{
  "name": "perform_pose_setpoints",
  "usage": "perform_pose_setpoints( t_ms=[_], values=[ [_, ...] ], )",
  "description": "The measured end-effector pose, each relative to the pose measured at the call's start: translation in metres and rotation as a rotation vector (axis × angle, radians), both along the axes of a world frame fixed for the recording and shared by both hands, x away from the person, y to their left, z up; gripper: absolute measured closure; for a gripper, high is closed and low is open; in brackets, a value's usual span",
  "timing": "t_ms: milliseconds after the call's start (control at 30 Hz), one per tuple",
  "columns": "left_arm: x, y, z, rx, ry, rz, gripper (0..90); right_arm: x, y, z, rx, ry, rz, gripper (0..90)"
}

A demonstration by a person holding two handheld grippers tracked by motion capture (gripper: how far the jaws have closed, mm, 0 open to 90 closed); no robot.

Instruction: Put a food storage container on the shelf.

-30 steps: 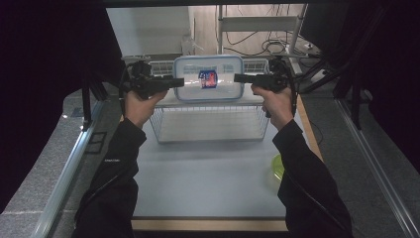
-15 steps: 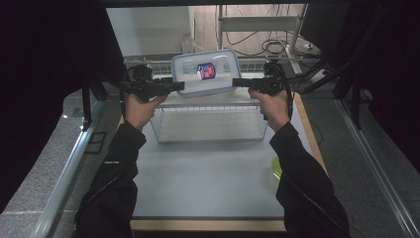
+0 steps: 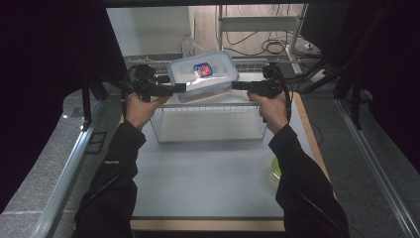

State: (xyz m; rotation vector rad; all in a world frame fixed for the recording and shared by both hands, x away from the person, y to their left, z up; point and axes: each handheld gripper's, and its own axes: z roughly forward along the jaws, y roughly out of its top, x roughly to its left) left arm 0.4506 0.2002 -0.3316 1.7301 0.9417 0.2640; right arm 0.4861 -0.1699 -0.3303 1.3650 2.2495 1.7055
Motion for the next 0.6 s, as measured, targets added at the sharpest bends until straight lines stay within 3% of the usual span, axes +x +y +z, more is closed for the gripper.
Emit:
perform_pose_setpoints(
  t_ms=[100, 167, 267, 300, 433, 500, 600],
  values=[
    [-0.005, 0.005, 0.005, 0.025, -0.019, 0.052, 8.2, -0.001, 0.001, 0.0, -0.01, -0.005, 0.0, 54.8],
    [-0.009, 0.007, 0.007, 0.022, -0.021, 0.046, 10.6, -0.001, 0.0, 0.0, -0.013, -0.011, 0.0, 54.9],
    [-0.023, 0.005, 0.01, 0.075, -0.047, 0.04, 13.9, -0.003, -0.001, 0.001, -0.012, -0.017, 0.0, 55.3],
    [-0.029, 0.005, 0.01, 0.071, -0.058, 0.044, 16.0, -0.004, -0.001, 0.001, -0.012, -0.019, 0.003, 55.6],
    [-0.053, 0.005, 0.007, 0.072, -0.088, 0.05, 31.1, -0.009, -0.001, 0.003, -0.026, -0.037, 0.011, 57.3],
    [-0.063, 0.004, 0.003, 0.053, -0.093, 0.033, 47.1, -0.013, -0.001, 0.004, -0.035, -0.049, 0.013, 58.5],
    [-0.071, 0.001, -0.003, 0.063, -0.089, 0.005, 64.2, -0.016, -0.001, 0.005, -0.043, -0.059, 0.021, 61.3]
  ],
)
